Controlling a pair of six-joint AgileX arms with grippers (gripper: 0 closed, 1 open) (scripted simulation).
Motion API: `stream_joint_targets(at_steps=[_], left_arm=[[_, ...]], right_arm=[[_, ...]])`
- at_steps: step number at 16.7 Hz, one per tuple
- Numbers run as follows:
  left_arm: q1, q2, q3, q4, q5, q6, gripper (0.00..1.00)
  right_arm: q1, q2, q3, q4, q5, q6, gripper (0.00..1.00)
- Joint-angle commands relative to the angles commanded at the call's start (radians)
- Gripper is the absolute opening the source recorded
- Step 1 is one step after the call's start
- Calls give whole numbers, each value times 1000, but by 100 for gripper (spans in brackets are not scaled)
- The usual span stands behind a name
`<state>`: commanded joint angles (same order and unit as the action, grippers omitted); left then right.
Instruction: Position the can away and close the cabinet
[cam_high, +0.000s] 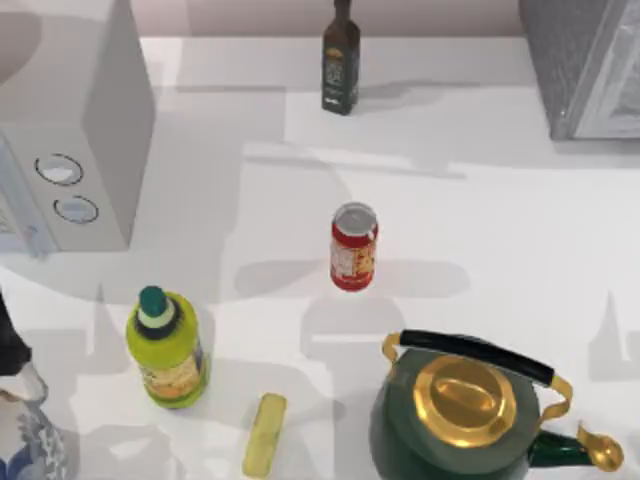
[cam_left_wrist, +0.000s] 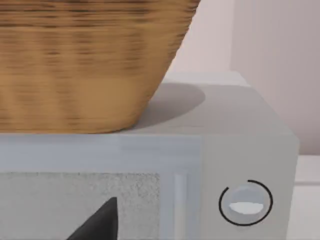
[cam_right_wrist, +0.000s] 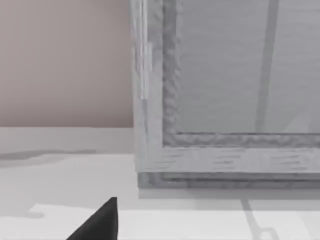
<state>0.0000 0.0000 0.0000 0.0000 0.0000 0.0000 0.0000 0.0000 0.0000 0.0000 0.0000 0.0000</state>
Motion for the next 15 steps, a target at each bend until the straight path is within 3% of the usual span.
stream_joint_targets(at_steps=[7,15], left_arm=[[0,0,0,0,0,0,100],[0,0,0,0,0,0,100]], right_arm=[[80,147,102,-22,48,58,100],[398,786,524,-98,234,284,100]])
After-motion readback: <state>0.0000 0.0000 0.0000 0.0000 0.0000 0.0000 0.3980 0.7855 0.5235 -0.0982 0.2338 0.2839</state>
